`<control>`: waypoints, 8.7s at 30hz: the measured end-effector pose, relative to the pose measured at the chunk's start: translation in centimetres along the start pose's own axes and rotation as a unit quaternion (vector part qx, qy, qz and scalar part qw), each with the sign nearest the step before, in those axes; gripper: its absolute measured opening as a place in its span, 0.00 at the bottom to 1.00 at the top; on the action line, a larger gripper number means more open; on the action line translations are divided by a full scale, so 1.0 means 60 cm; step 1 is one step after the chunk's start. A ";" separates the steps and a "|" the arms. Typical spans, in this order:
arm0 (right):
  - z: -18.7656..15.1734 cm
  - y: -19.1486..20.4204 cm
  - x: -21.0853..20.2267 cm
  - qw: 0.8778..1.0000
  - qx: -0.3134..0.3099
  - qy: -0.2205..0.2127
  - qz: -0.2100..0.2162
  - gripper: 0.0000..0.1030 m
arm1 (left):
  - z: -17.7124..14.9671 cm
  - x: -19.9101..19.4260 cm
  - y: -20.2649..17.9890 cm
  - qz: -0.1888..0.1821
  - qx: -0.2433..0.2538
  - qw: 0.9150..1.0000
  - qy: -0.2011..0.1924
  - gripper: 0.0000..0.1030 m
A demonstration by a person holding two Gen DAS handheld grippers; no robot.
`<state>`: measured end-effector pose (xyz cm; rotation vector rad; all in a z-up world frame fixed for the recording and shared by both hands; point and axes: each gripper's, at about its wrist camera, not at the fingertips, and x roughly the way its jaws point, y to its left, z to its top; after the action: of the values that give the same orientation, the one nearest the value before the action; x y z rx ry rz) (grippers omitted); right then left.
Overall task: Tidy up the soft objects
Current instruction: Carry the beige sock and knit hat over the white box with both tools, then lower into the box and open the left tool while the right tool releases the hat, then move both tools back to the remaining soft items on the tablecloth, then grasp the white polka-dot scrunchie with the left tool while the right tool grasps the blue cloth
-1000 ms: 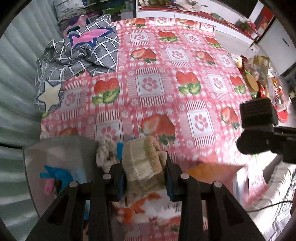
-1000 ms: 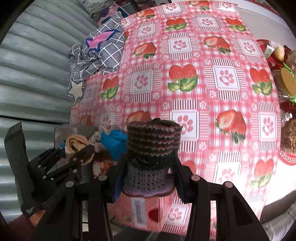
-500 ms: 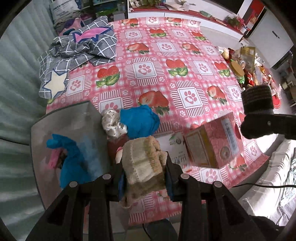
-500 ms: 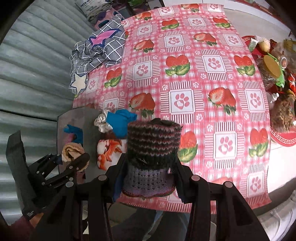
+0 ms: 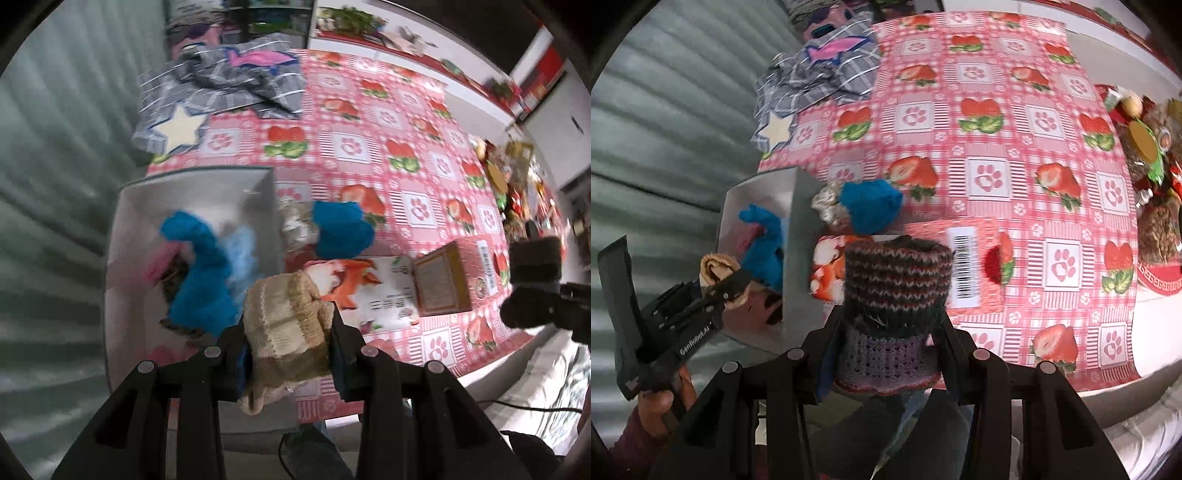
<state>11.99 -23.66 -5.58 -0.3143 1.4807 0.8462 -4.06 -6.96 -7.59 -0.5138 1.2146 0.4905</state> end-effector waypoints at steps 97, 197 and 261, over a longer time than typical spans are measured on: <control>-0.001 0.332 0.167 0.966 -0.231 0.108 0.045 0.72 | -0.112 0.008 0.211 0.042 -0.174 0.983 0.047 0.74; 0.274 -0.168 0.153 0.984 0.072 0.160 0.030 0.99 | 0.063 0.085 -0.054 -0.044 -0.048 0.991 0.117 1.00; 0.319 -0.327 0.303 0.996 0.036 0.063 -0.055 0.38 | 0.302 0.458 -0.214 0.051 -0.012 0.985 0.162 0.69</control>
<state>36.86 -18.95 -26.57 -0.3976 1.5925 0.6924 24.81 -3.75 -27.72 -0.5693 1.5529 0.5225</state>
